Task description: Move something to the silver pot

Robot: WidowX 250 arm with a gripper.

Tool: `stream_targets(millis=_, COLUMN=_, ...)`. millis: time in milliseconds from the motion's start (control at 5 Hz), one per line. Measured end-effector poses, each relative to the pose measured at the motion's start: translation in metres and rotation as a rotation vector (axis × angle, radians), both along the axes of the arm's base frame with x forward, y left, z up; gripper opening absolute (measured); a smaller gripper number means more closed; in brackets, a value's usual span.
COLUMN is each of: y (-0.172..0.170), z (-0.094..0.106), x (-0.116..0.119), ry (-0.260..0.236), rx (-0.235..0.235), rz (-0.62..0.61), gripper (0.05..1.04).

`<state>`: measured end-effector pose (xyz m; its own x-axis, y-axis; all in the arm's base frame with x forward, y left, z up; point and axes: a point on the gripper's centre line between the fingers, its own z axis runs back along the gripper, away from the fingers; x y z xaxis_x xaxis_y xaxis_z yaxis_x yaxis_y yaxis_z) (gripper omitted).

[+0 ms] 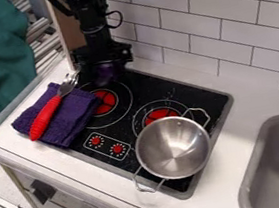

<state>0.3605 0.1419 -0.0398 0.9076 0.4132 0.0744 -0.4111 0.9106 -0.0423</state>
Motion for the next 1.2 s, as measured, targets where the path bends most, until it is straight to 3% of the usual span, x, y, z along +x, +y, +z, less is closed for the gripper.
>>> stream_targets(millis=200, y=0.0, z=0.0, x=0.0, ry=-0.001, rx=-0.001, rz=-0.013, gripper=0.505)
stream_targets(millis=400, y=-0.001, z=0.0, x=0.0, ry=-0.002, rx=0.0, rz=-0.04, gripper=0.505)
stream_targets(millis=600, y=-0.001, z=0.004, x=-0.007, ry=0.022, rx=0.03, rz=-0.152, gripper=0.505)
stream_targets(millis=800, y=-0.012, z=0.046, x=-0.005, ry=-0.02, rx=0.143, rz=-0.317, gripper=0.505)
stream_targets(millis=1000, y=-0.039, z=0.082, x=-0.024, ry=-0.031, rx=0.231, rz=-0.456, gripper=0.505)
stream_targets(millis=1200, y=-0.065, z=0.097, x=-0.065, ry=0.015, rx=0.253, rz=-0.473, gripper=0.505)
